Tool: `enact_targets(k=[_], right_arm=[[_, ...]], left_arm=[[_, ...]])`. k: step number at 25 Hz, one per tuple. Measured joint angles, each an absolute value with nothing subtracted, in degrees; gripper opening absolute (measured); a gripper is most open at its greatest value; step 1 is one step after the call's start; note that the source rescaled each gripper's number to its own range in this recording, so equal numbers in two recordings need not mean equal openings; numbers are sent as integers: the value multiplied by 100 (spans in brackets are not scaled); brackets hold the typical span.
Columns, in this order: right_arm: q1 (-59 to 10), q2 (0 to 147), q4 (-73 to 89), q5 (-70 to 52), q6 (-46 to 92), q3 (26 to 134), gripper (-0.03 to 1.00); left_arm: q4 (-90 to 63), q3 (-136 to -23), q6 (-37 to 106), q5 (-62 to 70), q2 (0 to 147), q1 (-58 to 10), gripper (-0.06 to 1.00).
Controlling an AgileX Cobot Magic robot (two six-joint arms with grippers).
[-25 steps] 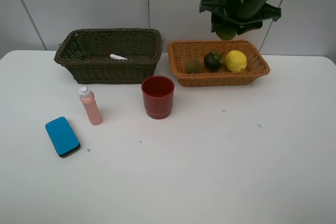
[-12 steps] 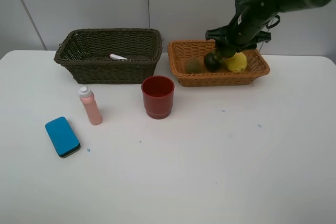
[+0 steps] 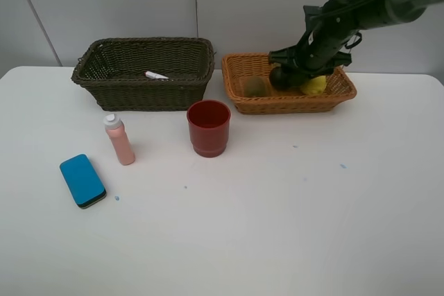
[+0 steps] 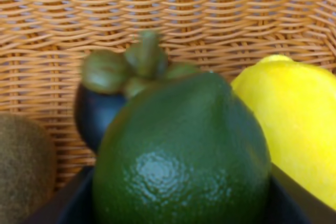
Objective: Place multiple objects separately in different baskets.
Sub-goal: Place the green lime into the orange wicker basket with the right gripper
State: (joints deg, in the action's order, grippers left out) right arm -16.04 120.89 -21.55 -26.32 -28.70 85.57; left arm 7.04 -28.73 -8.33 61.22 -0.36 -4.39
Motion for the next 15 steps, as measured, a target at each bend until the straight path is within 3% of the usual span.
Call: enact_targets(k=[13, 15], right_arm=[[-1604, 12089, -2162, -2687, -2796, 8557, 58], [-1609, 12089, -2142, -2687, -2684, 8557, 70]], left_arm=[[704, -2873, -833, 6122, -36, -439, 100], [704, -2873, -833, 6122, -36, -439, 100]])
